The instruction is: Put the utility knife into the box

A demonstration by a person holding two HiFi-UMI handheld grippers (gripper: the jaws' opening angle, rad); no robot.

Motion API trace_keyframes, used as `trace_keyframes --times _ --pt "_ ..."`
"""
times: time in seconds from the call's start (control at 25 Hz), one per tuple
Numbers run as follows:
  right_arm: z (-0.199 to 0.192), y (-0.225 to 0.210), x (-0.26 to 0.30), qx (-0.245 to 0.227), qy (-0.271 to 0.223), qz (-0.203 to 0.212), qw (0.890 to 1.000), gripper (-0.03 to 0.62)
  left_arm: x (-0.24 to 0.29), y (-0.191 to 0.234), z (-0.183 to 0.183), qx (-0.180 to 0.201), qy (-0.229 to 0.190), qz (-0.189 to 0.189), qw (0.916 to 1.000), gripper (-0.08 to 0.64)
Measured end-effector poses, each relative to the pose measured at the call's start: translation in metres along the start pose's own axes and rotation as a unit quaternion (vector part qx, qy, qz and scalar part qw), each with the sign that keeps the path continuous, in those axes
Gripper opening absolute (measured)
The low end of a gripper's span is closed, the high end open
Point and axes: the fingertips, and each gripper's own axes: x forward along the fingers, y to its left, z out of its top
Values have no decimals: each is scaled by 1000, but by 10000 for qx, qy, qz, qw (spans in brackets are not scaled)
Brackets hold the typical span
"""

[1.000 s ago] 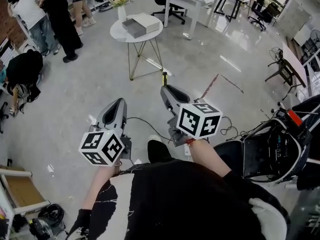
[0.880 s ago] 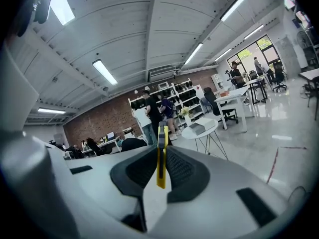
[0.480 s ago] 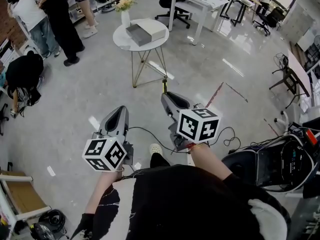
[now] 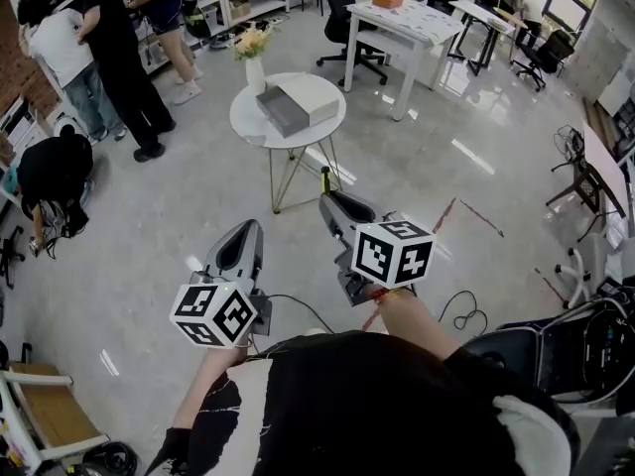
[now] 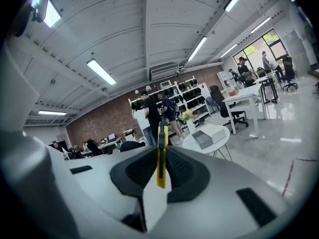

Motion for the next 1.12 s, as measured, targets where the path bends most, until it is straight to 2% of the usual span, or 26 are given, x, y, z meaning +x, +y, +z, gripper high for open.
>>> trace_keyframes --times 0.36,0.68,0.8,1.12 --pt "46 -27 52 -178 -186 166 9995 58 61 29 27 123 -199 99 9997 11" --pt "8 -38 86 -72 248 299 9992 58 65 59 6 -112 -156 280 9994 11" --pt "-2 -41 99 -3 432 293 9986 58 71 72 -3 -246 -8 326 9992 11" --pt "10 -53 160 96 529 124 9985 58 122 116 12 -240 219 139 9994 11"
